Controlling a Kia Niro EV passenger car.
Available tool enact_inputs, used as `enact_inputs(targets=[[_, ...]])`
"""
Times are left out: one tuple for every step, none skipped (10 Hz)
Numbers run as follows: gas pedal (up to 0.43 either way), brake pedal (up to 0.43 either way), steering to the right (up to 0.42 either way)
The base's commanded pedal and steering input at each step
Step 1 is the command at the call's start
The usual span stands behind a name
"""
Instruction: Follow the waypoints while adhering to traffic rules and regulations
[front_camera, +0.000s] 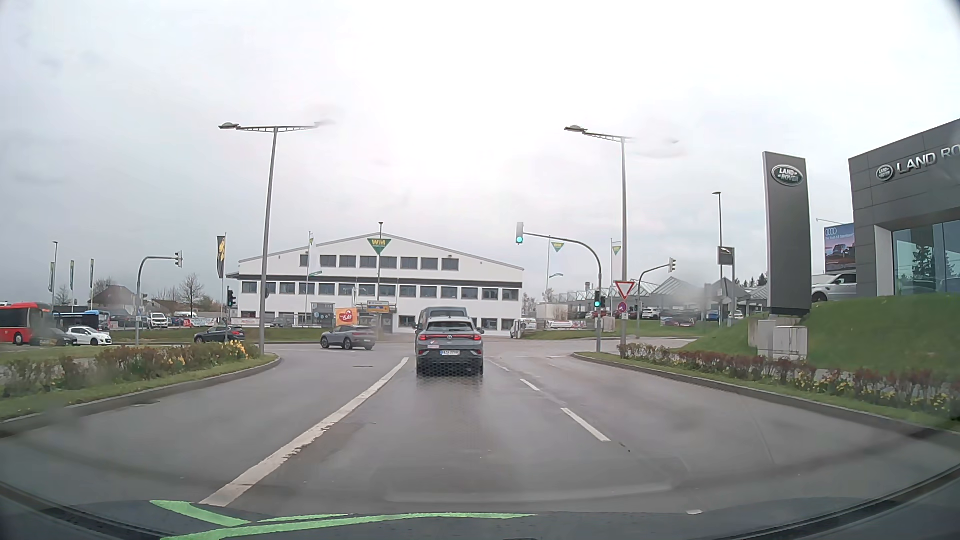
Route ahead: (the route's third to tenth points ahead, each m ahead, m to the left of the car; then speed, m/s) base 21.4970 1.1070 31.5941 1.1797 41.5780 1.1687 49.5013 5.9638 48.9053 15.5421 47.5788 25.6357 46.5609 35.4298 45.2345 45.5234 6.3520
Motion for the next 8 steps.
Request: enact_inputs(targets=[[0.177,0.0,-0.007],[0.157,0.0,-0.008],[0.138,0.0,-0.009],[0.138,0.0,-0.01],[0.138,0.0,-0.01],[0.13,0.0,-0.011],[0.118,0.0,-0.01],[0.118,0.0,-0.011]])
